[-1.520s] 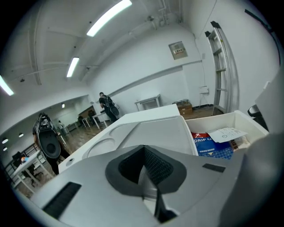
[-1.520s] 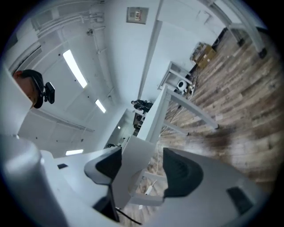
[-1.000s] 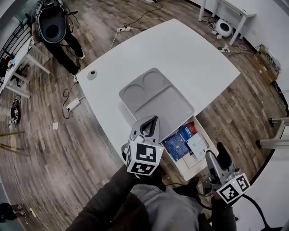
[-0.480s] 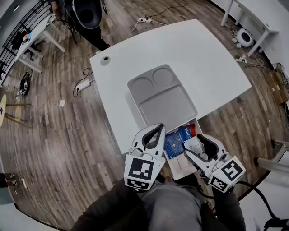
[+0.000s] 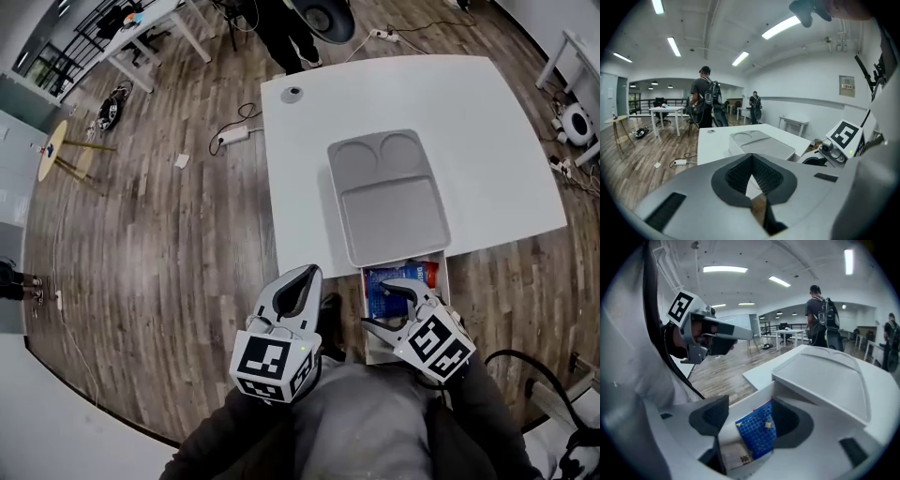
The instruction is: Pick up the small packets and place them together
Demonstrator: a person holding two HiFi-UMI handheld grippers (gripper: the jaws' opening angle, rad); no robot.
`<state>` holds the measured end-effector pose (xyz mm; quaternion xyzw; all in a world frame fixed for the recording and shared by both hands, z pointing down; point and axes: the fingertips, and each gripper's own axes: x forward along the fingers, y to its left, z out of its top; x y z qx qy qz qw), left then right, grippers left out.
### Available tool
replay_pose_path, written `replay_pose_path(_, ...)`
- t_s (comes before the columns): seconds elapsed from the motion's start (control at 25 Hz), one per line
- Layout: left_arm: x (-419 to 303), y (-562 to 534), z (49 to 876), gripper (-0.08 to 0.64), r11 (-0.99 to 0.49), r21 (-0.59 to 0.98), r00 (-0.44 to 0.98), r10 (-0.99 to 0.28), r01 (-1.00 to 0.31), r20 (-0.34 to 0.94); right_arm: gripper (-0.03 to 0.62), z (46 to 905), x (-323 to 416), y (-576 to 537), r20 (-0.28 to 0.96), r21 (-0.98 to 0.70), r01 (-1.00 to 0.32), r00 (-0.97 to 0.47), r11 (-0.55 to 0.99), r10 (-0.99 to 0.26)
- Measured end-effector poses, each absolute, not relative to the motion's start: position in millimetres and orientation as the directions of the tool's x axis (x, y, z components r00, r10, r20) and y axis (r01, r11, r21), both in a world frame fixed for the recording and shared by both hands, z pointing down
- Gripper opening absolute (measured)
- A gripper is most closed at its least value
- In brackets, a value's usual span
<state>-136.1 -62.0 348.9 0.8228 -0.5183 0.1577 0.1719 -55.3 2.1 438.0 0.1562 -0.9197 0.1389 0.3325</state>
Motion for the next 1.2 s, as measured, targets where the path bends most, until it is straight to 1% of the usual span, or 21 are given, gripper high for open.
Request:
replay_pose_path(0.12, -155, -55, 355, 0.000, -0.338, 0.139, 0.364, -0.819, -0.931, 0.444, 0.283, 441, -52, 4, 0.715, -0.089, -0.298, -0.684, 0.950, -0.147)
replay_pose_path(0.32, -173, -53, 356, 0.000, -0.282, 0.161, 0.325, -0.839, -0.946, 0.436, 0.220, 454, -48, -1, 0.788, -0.008, -0.193, -0.606, 0.981, -0.113)
replay_pose_path(0.36, -174, -54, 356, 0.000, -0.278, 0.163, 0.321, -0.842, -0.947, 0.433, 0.191, 457, -48, -1, 0.801, 0.005, -0.173, -0.589, 0.985, -0.107)
replay_pose_path(0.4, -175, -54, 357, 0.000, -0.273, 0.165, 0.319, -0.844, -0.948, 0.431, 0.189, 461, -49, 1, 0.815, 0.013, -0.148, -0.572, 0.989, -0.096)
replay_pose_path(0.6, -174, -56, 357, 0.000, -0.262, 0.176, 0.313, -0.849, -0.949, 0.425, 0.190, 482, -52, 15, 0.874, 0.053, -0.004, -0.484, 0.999, -0.048)
replay_pose_path(0.68, -172, -56, 358, 0.000, -0.264, 0.181, 0.317, -0.846, -0.947, 0.428, 0.190, 486, -52, 18, 0.886, 0.058, 0.028, -0.462, 0.998, -0.039)
replay_pose_path(0.84, -172, -55, 358, 0.001, -0.269, 0.179, 0.321, -0.845, -0.946, 0.427, 0.190, 481, -50, 19, 0.882, 0.025, 0.030, -0.471, 0.999, -0.008)
replay_pose_path(0.96, -176, -57, 360, 0.000, -0.262, 0.179, 0.315, -0.845, -0.948, 0.431, 0.190, 484, -44, 23, 0.888, -0.024, 0.041, -0.458, 0.999, 0.040)
replay_pose_path(1.0, -177, -58, 361, 0.000, -0.260, 0.181, 0.315, -0.844, -0.948, 0.435, 0.209, 486, -43, 26, 0.892, -0.033, 0.054, -0.448, 0.998, 0.054)
replay_pose_path(1.08, -177, -59, 362, 0.000, -0.260, 0.186, 0.317, -0.840, -0.947, 0.440, 0.235, 489, -43, 26, 0.901, -0.015, 0.069, -0.432, 0.997, 0.043)
replay_pose_path(1.2, -175, -59, 363, 0.000, -0.266, 0.189, 0.324, -0.836, -0.945, 0.444, 0.233, 492, -43, 21, 0.914, 0.027, 0.060, -0.407, 0.998, 0.000)
